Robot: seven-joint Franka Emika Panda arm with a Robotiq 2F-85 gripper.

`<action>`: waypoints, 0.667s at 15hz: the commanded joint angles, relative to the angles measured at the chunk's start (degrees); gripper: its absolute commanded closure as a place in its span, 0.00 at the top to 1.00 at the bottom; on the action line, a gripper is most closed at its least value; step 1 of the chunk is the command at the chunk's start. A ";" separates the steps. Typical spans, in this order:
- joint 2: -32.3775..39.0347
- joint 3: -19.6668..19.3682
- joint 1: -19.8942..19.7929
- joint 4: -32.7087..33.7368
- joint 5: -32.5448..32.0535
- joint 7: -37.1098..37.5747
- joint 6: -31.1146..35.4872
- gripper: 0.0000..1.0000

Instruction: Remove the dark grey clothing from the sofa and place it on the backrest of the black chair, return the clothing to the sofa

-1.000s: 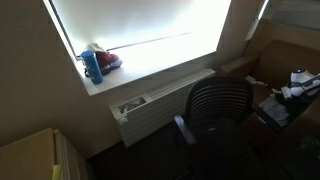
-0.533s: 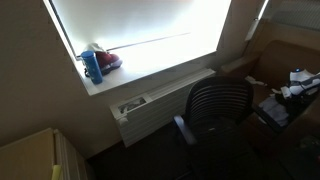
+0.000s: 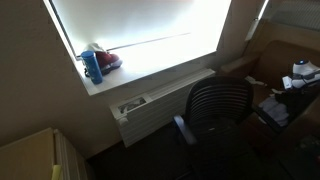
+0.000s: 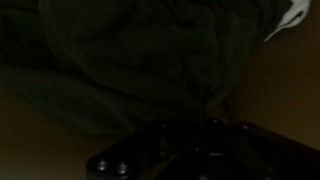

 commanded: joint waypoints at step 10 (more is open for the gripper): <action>-22.28 1.96 -1.89 -17.63 -1.88 -3.89 27.29 0.01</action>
